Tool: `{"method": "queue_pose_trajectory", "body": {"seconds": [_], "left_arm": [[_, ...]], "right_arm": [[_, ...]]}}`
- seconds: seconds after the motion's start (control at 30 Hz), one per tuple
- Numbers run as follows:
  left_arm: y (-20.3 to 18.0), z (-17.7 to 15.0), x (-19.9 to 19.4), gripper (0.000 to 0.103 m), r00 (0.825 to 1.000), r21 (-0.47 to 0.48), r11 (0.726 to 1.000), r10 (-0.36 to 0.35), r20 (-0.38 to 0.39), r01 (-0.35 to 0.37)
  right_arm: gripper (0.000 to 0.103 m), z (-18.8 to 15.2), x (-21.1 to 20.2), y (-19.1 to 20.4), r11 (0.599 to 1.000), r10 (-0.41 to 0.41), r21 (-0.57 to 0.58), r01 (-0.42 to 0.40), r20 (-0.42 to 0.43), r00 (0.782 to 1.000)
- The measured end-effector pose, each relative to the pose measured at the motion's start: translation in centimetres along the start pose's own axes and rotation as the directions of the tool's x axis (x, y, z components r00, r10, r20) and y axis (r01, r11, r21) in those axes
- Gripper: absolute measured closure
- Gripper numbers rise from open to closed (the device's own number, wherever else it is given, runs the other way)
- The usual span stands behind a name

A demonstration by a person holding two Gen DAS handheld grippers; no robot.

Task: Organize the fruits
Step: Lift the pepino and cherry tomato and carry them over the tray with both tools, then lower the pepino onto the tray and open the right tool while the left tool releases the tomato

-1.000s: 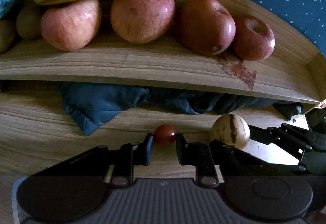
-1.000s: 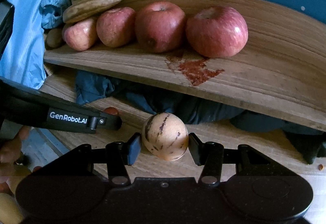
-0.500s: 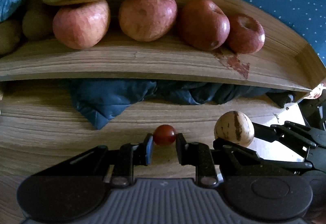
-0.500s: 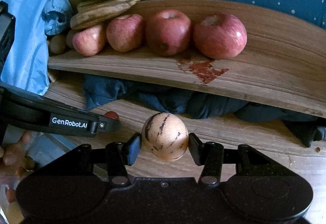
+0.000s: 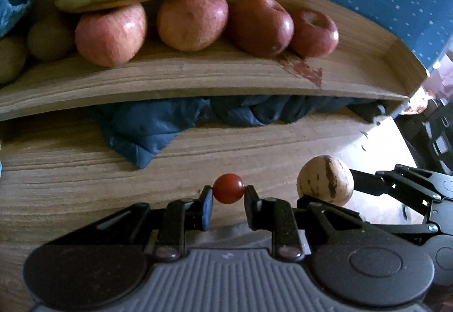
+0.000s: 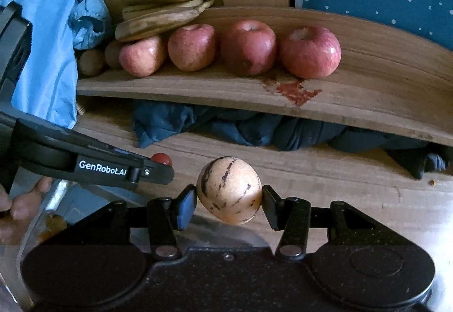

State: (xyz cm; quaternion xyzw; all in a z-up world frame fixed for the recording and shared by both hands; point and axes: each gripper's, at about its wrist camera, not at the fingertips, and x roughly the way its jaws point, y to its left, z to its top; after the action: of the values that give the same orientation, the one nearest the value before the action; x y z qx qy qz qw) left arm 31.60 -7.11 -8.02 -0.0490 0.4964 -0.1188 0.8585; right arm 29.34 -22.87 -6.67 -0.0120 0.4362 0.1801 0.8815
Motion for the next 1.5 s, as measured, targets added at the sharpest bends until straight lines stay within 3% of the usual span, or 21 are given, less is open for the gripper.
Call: {"method": "queue_pose_trajectory", "body": {"seconds": [0.33,0.77,1.1,1.5], "left_arm": [[-0.5,-1.6,-0.9,0.077,0.997,0.125,0.990,-0.068,-0.032,0.072],[-1.0,-3.4,-0.7,0.077,0.976,0.272,0.940,-0.176,-0.129,0.206],[-1.3,-4.1,-0.4,0.077,0.962,0.373,0.891,-0.201,-0.184,0.258],[-0.9,-4.4,-0.4,0.077,0.956,0.401,0.874,-0.209,-0.205,0.276]], "right_arm": [[0.051,-2.3,-1.7,1.9,0.999,-0.029,0.035,0.030,-0.026,0.999],[0.051,-4.9,-3.5,3.7,0.994,-0.068,0.081,0.072,-0.052,0.996],[0.051,-7.0,-4.0,4.7,0.990,-0.094,0.100,0.101,-0.074,0.993],[0.051,-8.1,-4.0,7.0,0.992,-0.098,0.075,0.105,-0.092,0.991]]}}
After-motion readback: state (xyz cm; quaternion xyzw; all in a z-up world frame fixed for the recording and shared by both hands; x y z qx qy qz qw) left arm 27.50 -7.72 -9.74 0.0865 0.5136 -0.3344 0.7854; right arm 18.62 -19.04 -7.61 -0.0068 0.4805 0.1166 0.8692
